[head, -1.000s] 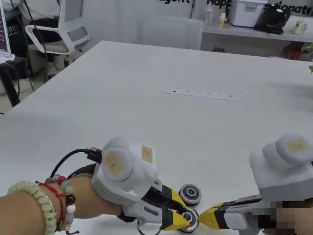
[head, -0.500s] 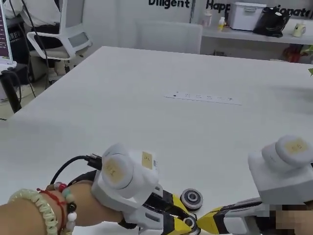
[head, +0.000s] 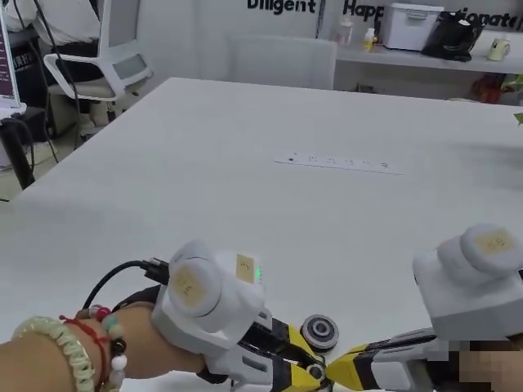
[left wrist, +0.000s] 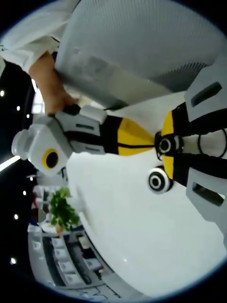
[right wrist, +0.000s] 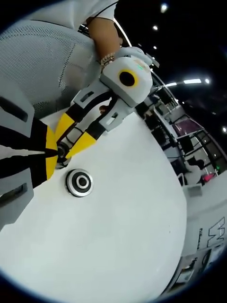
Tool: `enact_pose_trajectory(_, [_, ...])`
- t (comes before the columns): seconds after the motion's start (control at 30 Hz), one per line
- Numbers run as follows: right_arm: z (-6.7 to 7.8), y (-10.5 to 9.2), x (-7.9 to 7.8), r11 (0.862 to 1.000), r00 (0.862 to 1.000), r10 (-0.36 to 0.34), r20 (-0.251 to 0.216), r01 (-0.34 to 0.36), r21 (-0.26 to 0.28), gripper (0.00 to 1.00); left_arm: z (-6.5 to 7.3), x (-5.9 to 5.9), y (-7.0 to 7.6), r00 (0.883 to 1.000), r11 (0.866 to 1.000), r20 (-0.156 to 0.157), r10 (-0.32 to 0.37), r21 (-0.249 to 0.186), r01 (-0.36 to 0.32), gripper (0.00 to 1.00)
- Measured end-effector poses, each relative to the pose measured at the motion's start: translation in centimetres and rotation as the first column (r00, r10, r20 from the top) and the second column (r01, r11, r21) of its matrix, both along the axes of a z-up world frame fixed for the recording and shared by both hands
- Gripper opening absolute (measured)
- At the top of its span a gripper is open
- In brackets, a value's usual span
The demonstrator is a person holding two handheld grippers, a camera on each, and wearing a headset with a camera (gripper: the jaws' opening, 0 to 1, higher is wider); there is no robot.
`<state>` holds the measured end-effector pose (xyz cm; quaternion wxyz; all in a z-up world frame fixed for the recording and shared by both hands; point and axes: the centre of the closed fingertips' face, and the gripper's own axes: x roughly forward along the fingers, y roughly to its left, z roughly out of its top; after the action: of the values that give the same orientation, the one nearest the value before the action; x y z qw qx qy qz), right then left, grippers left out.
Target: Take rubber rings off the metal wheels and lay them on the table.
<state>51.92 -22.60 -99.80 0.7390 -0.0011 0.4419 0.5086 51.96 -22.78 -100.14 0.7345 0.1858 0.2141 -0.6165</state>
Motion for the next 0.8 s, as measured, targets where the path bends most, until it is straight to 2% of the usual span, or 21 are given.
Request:
enact_pose_trajectory(0.57, [0.2, 0.3, -0.2, 1.0, 1.0, 0.003, -0.004, -0.003, 0.017, 0.0, 0.0, -0.1, 0.0, 1.0, 1.0, 0.002, -0.007, -0.001, 0.007, 0.13])
enact_pose_trajectory(0.63, [0.4, 0.4, -0.2, 0.999, 1.0, -0.003, -0.019, 0.004, 0.035, 0.0, 0.0, -0.1, -0.1, 1.0, 1.0, 0.002, -0.004, -0.001, 0.004, 0.13])
enact_pose_trajectory(0.7, [2.0, 1.3, 0.2, 0.989, 0.999, -0.039, -0.031, 0.043, 0.138, 0.0, 0.0, -0.1, -0.1, 1.0, 1.0, 0.0, -0.004, -0.001, 0.004, 0.13])
enact_pose_trajectory(0.73, [2.1, 1.3, 0.3, 0.989, 0.998, -0.044, -0.034, 0.048, 0.143, 0.0, 0.0, 0.0, -0.1, 1.0, 1.0, 0.0, -0.003, -0.001, 0.003, 0.13])
enact_pose_trajectory(0.8, [1.3, 0.6, 0.6, 0.997, 1.0, -0.031, -0.002, 0.031, 0.069, 0.0, 0.0, 0.0, -0.1, 1.0, 1.0, -0.002, -0.001, -0.002, 0.001, 0.13])
